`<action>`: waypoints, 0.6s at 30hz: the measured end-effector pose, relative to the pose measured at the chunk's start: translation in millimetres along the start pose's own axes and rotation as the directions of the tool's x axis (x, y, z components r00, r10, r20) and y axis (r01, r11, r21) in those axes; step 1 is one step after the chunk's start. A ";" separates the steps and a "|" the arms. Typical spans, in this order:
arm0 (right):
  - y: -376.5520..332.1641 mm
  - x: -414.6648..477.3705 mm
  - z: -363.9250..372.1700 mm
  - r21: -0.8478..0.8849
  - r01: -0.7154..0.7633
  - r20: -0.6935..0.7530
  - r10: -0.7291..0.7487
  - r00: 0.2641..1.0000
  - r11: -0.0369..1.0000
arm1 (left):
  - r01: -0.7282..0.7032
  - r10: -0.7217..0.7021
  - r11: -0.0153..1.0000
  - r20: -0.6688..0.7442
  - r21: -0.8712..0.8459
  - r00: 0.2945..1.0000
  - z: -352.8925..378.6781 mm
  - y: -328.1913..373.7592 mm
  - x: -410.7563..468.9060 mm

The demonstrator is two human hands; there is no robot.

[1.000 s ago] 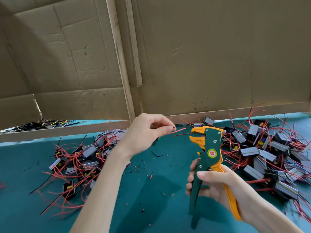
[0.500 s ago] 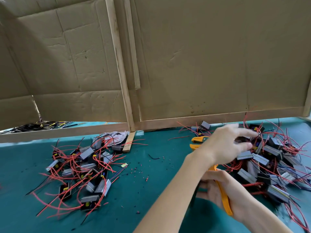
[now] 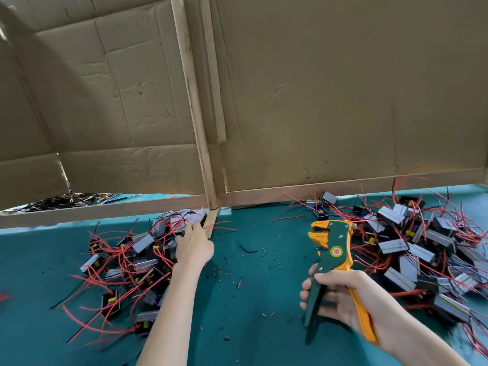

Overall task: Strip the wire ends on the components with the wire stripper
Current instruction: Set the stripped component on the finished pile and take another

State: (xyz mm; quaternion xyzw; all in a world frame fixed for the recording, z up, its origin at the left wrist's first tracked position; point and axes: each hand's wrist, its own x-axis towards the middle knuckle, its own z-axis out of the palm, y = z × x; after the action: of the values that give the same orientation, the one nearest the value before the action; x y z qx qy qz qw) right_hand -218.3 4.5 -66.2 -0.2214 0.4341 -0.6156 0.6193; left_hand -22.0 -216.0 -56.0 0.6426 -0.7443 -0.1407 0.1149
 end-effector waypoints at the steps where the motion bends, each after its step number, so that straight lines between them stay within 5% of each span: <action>1: 0.4 -0.1 0.5 -0.004 -0.002 0.002 0.002 1.000 1.000 | -0.001 0.001 1.000 0.004 0.031 1.000 3.2 -4.4 3.2; 6: 2.6 0.9 1.0 -0.010 -0.011 0.000 0.011 1.000 1.000 | -0.038 0.039 0.993 -0.010 0.111 0.999 10.9 -9.5 4.4; 13: 1.7 -0.3 0.4 -0.001 -0.014 0.001 0.014 1.000 1.000 | -0.095 0.090 0.994 -0.093 -0.051 0.992 6.5 -13.9 5.0; 18: 0.2 -3.3 1.5 0.002 -0.007 0.015 0.007 1.000 1.000 | -0.163 0.163 0.987 -0.077 0.007 0.984 3.3 -19.9 9.7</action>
State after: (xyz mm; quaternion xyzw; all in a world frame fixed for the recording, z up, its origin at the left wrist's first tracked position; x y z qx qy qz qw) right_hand -216.6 7.3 -64.7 -0.2238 0.4298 -0.6121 0.6249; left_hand -6.1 -228.1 -66.3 0.5844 -0.7896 -0.1058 0.1545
